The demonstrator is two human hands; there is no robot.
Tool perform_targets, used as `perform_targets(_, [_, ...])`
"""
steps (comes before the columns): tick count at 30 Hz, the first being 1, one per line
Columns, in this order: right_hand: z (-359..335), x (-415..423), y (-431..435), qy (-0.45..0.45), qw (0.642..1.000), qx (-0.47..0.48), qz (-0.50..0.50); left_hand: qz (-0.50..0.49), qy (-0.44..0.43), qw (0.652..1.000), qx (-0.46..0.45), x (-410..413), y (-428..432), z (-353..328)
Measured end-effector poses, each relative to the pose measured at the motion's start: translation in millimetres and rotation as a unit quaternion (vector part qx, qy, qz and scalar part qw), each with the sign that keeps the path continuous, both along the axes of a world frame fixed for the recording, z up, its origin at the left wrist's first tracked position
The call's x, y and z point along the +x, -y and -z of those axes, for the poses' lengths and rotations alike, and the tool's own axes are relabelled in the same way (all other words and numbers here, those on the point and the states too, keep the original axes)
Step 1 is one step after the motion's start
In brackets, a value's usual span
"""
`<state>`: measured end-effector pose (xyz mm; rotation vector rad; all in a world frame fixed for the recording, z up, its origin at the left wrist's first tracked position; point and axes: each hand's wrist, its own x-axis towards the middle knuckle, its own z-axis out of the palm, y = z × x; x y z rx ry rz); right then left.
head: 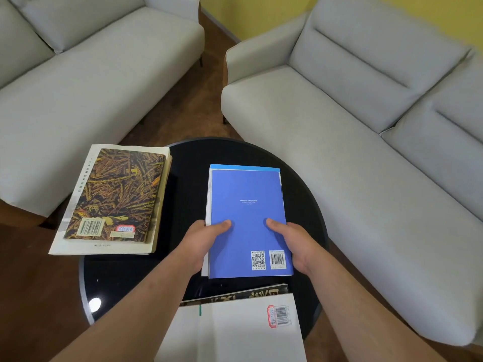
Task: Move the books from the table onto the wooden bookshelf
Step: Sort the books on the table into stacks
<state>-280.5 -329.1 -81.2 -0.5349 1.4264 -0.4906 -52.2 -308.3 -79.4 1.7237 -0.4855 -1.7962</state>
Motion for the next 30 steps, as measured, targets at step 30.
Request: perform_targets(30, [-12.5,6.7,-0.2,0.126,0.985,0.062,0.105,0.055,-0.147,0.985,0.071,20.6,34.2,-12.3])
